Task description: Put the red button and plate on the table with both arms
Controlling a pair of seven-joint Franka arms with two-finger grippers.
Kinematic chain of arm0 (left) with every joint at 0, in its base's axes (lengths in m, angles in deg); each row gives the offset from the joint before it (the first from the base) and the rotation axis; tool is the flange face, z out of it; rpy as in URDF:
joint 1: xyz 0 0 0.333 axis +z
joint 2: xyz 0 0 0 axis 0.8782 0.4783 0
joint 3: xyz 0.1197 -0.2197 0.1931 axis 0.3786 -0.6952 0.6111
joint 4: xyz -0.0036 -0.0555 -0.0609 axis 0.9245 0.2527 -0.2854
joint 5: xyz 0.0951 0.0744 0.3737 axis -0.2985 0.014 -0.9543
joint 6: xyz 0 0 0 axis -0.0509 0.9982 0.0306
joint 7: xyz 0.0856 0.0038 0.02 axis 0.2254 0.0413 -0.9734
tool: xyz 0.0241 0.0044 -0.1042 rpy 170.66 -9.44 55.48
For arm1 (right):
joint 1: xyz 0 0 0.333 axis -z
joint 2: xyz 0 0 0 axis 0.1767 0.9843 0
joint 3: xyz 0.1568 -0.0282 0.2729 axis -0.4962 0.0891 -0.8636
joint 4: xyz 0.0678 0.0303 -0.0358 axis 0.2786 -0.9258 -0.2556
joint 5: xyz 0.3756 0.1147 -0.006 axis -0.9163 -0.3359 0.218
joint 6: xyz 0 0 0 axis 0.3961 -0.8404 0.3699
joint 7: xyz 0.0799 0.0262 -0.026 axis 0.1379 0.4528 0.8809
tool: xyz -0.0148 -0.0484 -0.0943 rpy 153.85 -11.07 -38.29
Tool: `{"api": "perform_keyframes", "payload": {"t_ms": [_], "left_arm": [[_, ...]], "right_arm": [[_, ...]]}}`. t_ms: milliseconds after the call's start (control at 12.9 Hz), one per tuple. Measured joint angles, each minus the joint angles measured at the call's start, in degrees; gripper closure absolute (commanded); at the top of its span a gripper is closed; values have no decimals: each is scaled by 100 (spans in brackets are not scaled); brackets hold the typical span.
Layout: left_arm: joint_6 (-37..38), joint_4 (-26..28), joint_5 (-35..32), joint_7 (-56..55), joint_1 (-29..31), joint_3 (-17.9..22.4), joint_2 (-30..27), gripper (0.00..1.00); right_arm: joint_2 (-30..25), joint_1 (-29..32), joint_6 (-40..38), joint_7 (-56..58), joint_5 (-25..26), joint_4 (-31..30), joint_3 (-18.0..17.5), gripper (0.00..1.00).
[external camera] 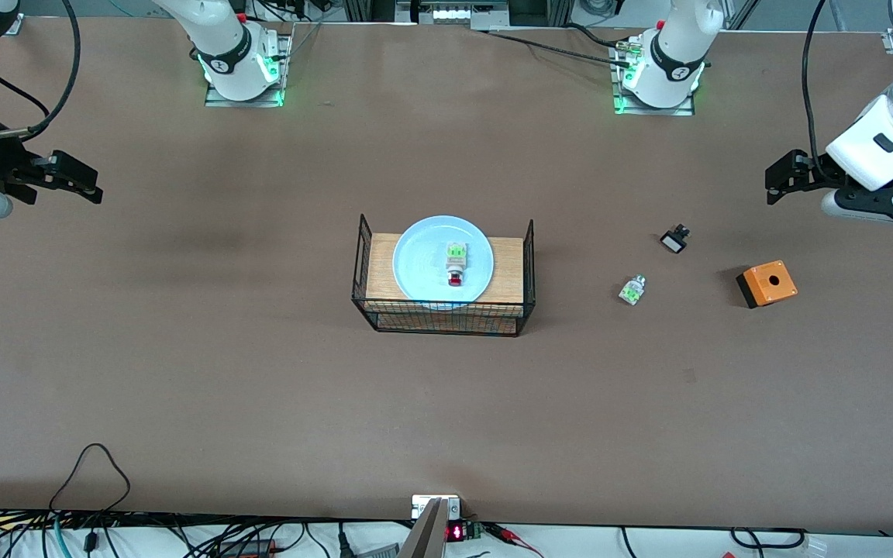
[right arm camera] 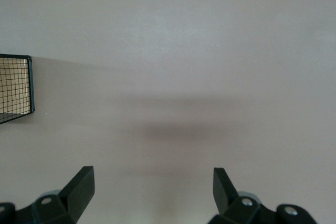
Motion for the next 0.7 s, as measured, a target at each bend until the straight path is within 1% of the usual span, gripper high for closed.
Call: {"api": "perform_keyframes", "payload": {"t_ms": [697], "left_arm": [[222,-9,0,0,0,3,4,0]], "right_arm": [[0,0,-1,0,0,0,0,0]]}}
